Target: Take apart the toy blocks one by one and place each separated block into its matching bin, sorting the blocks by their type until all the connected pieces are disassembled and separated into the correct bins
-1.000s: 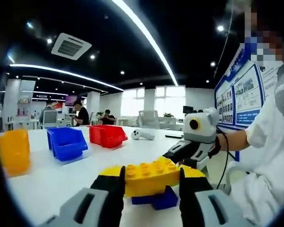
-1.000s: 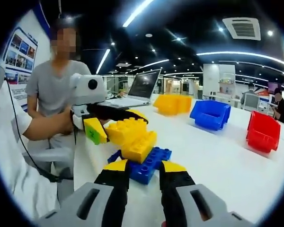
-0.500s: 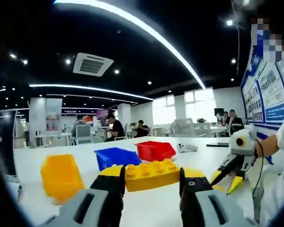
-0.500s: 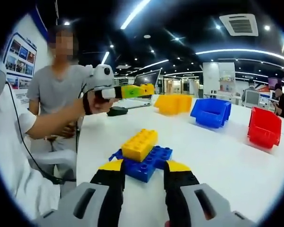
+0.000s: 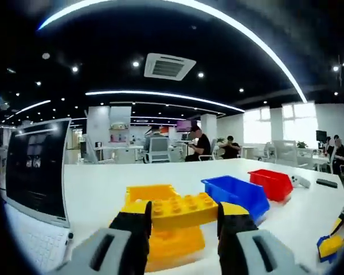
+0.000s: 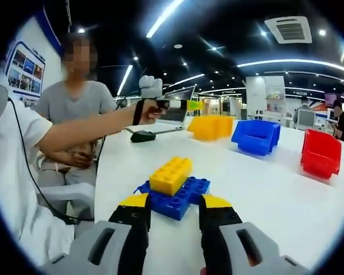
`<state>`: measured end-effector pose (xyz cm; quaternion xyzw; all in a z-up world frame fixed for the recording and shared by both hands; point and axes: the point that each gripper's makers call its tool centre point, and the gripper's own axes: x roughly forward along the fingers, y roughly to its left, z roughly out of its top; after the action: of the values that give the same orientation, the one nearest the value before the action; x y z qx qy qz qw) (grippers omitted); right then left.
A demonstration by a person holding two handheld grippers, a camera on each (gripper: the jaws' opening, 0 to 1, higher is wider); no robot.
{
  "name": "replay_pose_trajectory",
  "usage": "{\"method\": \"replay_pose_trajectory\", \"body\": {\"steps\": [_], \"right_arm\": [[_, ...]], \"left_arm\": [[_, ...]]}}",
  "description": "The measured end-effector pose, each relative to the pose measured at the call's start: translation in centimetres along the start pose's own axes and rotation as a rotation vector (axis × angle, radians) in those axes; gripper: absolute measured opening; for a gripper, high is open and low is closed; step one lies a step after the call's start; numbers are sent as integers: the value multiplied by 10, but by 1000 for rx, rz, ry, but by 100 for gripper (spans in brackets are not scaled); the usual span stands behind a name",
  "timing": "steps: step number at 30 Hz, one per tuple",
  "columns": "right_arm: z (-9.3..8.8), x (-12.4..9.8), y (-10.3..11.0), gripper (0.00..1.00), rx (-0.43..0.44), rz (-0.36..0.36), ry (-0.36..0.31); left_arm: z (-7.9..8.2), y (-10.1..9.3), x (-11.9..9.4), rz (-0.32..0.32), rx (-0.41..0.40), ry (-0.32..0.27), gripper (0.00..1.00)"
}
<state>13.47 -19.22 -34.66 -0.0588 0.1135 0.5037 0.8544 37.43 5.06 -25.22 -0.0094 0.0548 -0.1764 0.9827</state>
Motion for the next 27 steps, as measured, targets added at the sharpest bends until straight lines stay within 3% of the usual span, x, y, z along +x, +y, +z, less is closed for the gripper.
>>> {"method": "replay_pose_trajectory", "body": {"steps": [5,10,12,14,20,23,27], "right_arm": [[0,1,0,35,-2,1,1],[-1,0,1,35,-3,1,4],[-1,0,1,35,-2,1,1],[-1,0,2,35,-1,0,0],[-1,0,3,35,-2,3,-2],[-2,0,4,35,-9,2,-2],[-3,0,3,35,-11,0,-1]], "left_arm": [[-8,23,25,111,21,45,46],[-21,28,42,141,55,69,47],[-27,35,42,178,44,72,64],[-18,32,37,158,-9,2,80],[-2,21,11,103,9,-35,81],[5,-3,-8,26,-1,-77,80],[-5,-51,-34,-108,-22,-88,80]]}}
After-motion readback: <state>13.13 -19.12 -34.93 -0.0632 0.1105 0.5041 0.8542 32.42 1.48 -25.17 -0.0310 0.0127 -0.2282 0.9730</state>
